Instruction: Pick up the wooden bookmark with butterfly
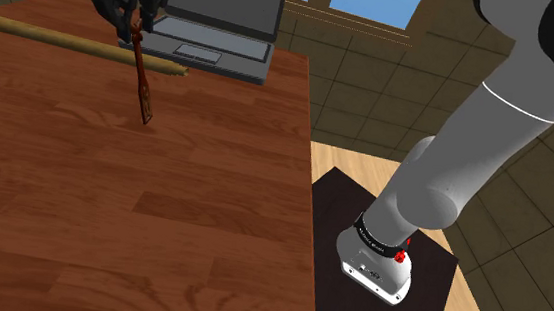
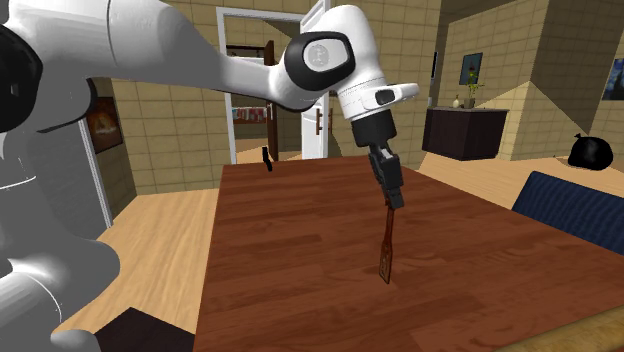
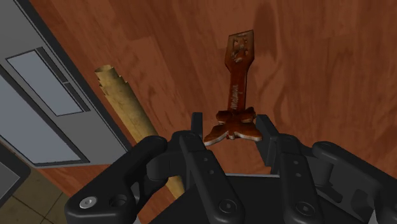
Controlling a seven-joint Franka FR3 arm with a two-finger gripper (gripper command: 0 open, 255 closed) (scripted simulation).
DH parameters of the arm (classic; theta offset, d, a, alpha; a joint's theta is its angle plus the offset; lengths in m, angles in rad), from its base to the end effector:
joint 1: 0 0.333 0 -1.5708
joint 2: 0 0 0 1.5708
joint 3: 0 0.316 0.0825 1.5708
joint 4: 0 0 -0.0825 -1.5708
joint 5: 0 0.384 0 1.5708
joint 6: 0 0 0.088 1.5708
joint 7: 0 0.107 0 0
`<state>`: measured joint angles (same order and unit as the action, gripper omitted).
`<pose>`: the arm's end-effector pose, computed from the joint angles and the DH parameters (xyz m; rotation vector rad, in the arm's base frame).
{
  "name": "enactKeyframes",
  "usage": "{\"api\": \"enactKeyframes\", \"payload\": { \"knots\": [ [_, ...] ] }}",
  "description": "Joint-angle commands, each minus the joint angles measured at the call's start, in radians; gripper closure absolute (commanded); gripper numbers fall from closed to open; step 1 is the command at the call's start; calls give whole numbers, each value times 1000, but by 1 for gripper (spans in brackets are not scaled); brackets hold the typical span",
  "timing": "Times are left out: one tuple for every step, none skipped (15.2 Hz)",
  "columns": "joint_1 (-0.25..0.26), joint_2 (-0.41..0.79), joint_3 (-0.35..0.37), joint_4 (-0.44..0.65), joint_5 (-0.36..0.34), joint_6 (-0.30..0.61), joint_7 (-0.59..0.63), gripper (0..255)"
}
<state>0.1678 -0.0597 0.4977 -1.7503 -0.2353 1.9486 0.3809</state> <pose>0.4528 0.3450 0.6064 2.9539 0.5178 0.5211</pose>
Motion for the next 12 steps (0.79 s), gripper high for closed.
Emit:
{"api": "enactKeyframes", "payload": {
  "knots": [
    [0,6,1,19,-2,-16,-2,255],
    [0,8,1,34,-2,-29,-4,255],
    [1,10,2,50,-2,-43,-6,255],
    [1,13,2,66,-3,-57,-9,255],
    [2,15,3,83,-3,-70,-11,255],
    [2,19,4,99,-4,-84,-13,255],
    [3,22,5,116,-5,-98,-15,255],
    [4,26,6,134,-6,-113,-16,255],
    [4,30,7,152,-8,-127,-18,255],
    [5,34,8,170,-10,-141,-20,255],
    [6,39,9,189,-11,-156,-21,255],
    [7,44,10,208,-14,-171,-23,255]
  ]
}}
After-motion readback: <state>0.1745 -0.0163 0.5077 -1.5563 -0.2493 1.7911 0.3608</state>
